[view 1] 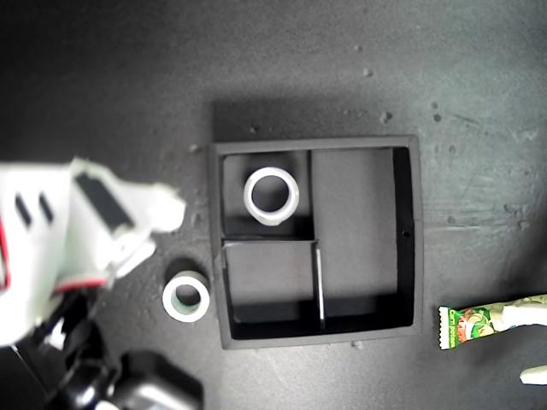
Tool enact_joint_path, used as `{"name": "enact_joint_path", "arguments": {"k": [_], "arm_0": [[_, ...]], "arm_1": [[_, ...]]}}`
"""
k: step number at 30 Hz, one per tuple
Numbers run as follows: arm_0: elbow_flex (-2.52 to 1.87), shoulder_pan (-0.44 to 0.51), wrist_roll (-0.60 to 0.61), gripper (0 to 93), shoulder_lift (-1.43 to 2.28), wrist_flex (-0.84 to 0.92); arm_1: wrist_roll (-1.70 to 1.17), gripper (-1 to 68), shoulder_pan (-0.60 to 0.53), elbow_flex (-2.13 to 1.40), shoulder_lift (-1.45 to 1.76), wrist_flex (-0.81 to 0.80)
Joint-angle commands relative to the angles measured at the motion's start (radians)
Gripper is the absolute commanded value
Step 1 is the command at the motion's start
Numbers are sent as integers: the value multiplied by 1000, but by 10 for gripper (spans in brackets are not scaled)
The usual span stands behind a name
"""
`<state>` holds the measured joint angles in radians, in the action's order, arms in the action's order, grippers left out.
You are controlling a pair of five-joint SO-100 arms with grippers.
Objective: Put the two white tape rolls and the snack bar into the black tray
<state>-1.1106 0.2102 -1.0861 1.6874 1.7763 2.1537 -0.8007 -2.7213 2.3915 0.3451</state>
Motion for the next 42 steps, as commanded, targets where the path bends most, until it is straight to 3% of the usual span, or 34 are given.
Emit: {"name": "enact_joint_path", "arguments": {"k": [1,7,11,14,18,19,29,35,42], "arm_0": [[-230,150,-118,141,66,-147],[-400,279,-169,177,-100,-483],[-252,321,-150,180,-290,-522],[-225,325,-178,183,-360,-518],[-336,314,-245,187,-344,-523],[-362,314,-256,188,-330,-528],[-448,299,-236,182,-345,-643],[-509,256,-241,1,-322,-738],[-436,167,-126,1,-110,-456]], "arm_1": [[-3,293,-9,-49,-2,-63],[-17,294,0,-155,-2,-117],[-11,278,3,-207,-2,-147],[-12,198,9,-221,-2,-158],[-18,10,15,-218,-2,-158],[-15,-2,15,-219,-2,-158],[-38,-6,43,-213,3,-158],[-221,-6,196,5,12,34],[41,-6,419,186,15,135]]}}
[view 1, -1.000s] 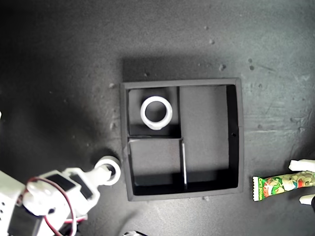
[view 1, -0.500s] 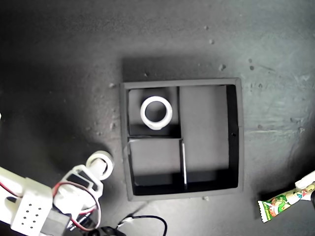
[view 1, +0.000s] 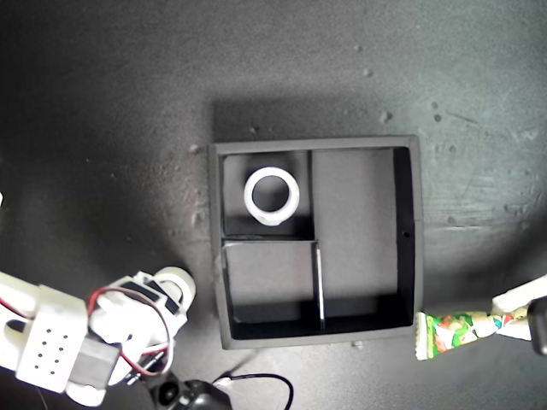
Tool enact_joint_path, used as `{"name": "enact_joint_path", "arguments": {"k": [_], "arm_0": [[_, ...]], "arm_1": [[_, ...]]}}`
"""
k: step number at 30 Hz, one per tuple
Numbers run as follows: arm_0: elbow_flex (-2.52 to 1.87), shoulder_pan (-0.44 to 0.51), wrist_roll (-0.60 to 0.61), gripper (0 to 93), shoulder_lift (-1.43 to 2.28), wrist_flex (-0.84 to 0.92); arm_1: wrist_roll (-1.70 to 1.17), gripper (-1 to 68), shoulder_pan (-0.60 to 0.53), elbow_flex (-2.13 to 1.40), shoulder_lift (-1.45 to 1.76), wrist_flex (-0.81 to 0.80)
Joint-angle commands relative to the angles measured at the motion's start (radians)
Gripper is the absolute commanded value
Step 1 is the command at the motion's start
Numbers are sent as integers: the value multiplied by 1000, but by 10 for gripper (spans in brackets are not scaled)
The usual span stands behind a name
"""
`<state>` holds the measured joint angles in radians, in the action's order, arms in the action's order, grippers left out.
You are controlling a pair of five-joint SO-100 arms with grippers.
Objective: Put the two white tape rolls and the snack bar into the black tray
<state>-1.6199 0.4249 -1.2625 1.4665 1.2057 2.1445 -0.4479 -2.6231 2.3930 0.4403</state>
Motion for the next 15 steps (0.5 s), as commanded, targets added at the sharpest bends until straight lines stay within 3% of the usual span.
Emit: {"name": "enact_joint_path", "arguments": {"k": [1,8,10,15], "arm_0": [[112,-66,78,1,126,163],[603,-167,316,1,-17,436],[825,-173,374,1,-137,522],[1298,-204,476,1,-405,626]], "arm_1": [[110,-6,80,100,14,69],[482,-6,43,97,15,253],[285,-7,89,147,21,341],[-661,-7,230,319,6,387]]}}
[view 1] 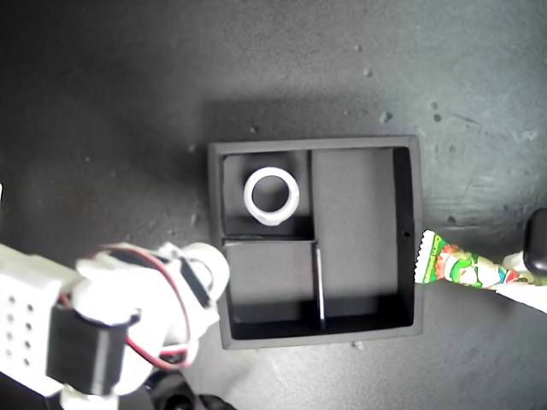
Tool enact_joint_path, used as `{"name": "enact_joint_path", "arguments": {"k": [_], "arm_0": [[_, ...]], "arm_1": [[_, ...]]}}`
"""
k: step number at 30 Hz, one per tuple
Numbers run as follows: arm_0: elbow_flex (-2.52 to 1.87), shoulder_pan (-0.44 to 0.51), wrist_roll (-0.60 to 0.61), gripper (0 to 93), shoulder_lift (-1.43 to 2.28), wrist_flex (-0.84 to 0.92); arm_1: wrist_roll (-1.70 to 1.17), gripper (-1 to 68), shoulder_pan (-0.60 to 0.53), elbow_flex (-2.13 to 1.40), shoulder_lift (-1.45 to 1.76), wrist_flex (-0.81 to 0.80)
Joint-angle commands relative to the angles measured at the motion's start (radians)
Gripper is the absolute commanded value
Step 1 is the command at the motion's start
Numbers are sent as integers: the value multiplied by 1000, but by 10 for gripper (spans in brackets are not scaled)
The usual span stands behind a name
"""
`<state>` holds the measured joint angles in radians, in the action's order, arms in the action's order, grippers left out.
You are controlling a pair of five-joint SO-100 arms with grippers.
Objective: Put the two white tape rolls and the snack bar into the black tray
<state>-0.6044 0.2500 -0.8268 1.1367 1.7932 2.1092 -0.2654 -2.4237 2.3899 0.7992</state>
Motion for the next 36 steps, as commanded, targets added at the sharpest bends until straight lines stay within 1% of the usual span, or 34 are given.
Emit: {"name": "enact_joint_path", "arguments": {"k": [1,5,8,11,15,21,23,26,29,31,33,35,36], "arm_0": [[298,-38,46,1,-92,38],[350,-26,40,1,-167,38],[414,5,18,1,-250,38],[541,34,-8,0,-377,38],[657,78,-57,0,-500,38],[647,95,-112,11,-558,40],[643,97,-124,89,-560,40],[637,109,-126,178,-545,40],[615,94,-121,198,-512,40],[574,66,-117,194,-468,40],[491,21,-117,165,-379,41],[354,-37,-135,89,-235,41],[275,-69,-153,27,-144,41]], "arm_1": [[-753,-7,69,150,9,52],[-1195,-6,164,210,9,52],[-1503,-6,201,305,-6,43],[-1726,-6,230,403,-98,-9],[-1902,-6,256,569,-319,-74],[-1988,-6,278,735,-532,-109],[-1988,-5,281,735,-558,-117],[-1985,-5,273,692,-561,-135],[-1988,-5,235,655,-563,-152],[-1987,-5,210,630,-565,-152],[-1982,-5,186,594,-565,-156],[-1956,-3,163,540,-566,-178],[-1939,24,155,509,-566,-199]]}}
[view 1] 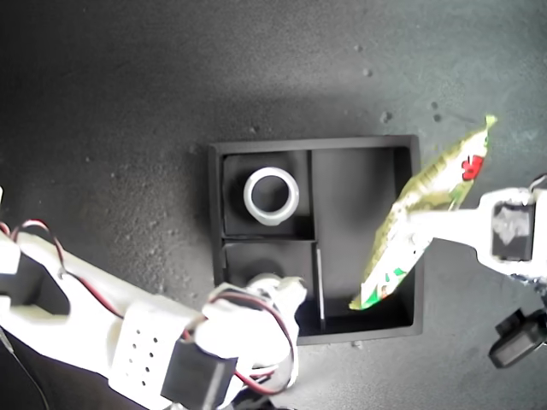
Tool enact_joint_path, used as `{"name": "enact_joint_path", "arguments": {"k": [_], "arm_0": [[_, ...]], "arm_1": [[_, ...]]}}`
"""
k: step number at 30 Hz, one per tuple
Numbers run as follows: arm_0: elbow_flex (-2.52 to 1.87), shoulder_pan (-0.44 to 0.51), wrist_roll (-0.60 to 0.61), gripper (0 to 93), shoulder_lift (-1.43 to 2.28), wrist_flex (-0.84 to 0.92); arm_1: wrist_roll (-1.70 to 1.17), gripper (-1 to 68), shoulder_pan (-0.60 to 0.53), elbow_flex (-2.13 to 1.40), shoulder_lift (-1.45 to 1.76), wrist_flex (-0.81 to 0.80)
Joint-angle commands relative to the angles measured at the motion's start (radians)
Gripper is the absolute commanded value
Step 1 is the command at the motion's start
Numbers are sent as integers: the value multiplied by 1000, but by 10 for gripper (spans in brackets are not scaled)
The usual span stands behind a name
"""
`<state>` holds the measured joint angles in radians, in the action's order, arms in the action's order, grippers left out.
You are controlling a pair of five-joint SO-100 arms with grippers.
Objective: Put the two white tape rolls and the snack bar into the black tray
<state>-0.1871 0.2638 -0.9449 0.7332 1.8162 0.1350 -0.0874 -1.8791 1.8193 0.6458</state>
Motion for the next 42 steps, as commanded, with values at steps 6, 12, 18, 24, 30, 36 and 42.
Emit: {"name": "enact_joint_path", "arguments": {"k": [6,12,18,24,30,36,42], "arm_0": [[-701,-295,-117,1,816,-15],[-1479,-388,-67,1,1267,-345],[-2043,-353,-112,1,1594,-635],[-2505,-314,-186,1,2019,-819],[-2846,-247,-256,1,2563,-729],[-2935,-216,-281,1,2654,-675],[-2951,-227,-391,1,2654,-557]], "arm_1": [[81,319,-55,-87,8,-87],[219,65,-77,86,26,5],[822,-4,-12,58,284,123],[1121,-7,18,-414,876,247],[1178,-7,41,-916,1282,247],[1224,-7,104,-1236,1532,364],[1209,-5,155,-1246,1532,540]]}}
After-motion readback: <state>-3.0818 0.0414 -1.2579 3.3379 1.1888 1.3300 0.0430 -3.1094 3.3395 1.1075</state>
